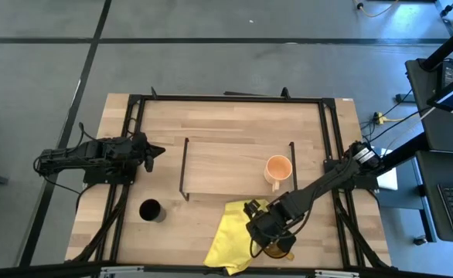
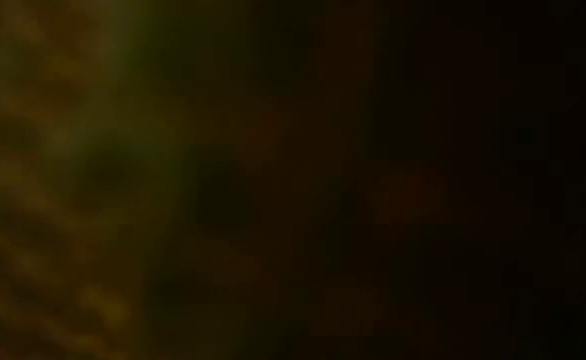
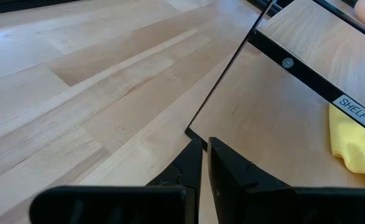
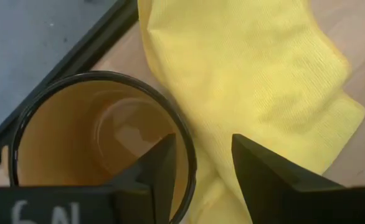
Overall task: Stack small to large cups/mugs on shelf
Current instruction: Put the yellow mug on the shelf
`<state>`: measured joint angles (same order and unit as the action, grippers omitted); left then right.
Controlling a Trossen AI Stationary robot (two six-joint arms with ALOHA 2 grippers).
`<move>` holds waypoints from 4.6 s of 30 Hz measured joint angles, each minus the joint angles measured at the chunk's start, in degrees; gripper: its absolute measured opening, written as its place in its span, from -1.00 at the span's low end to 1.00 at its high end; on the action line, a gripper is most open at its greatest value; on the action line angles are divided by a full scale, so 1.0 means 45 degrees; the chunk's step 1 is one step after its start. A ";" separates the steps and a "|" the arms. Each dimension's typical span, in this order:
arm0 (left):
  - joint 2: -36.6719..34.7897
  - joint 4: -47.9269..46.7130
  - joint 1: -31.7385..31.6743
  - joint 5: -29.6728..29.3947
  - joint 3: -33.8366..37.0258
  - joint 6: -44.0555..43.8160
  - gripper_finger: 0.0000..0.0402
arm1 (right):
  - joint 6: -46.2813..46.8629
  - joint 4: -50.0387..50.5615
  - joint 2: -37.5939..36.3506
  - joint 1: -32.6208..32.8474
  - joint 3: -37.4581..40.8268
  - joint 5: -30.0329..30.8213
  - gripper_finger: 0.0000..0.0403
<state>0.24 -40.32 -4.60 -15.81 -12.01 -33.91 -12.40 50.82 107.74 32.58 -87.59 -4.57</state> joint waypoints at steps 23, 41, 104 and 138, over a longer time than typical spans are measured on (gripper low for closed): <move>-0.0002 0.0005 0.0005 0.0000 0.0000 0.0000 -0.90 | 0.1409 0.0464 0.0740 0.0081 0.0000 -0.0105 -0.59; -0.0003 0.0000 0.0004 -0.0001 0.0000 0.0000 -0.90 | 0.3968 0.0647 0.0715 0.0081 -0.0024 -0.0078 -0.79; 0.0002 0.0000 0.0005 0.0003 0.0000 0.0000 -0.90 | 0.8310 0.0930 0.0759 -0.0813 -0.0885 -0.1190 -0.91; -0.0003 0.0000 0.0000 -0.0002 0.0000 0.0000 -0.90 | 0.7975 0.3725 0.0730 -0.1642 -0.4280 -0.1901 -0.91</move>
<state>0.23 -40.32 -4.60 -15.81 -12.01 -33.91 23.49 67.58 111.02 25.19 -106.85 -13.13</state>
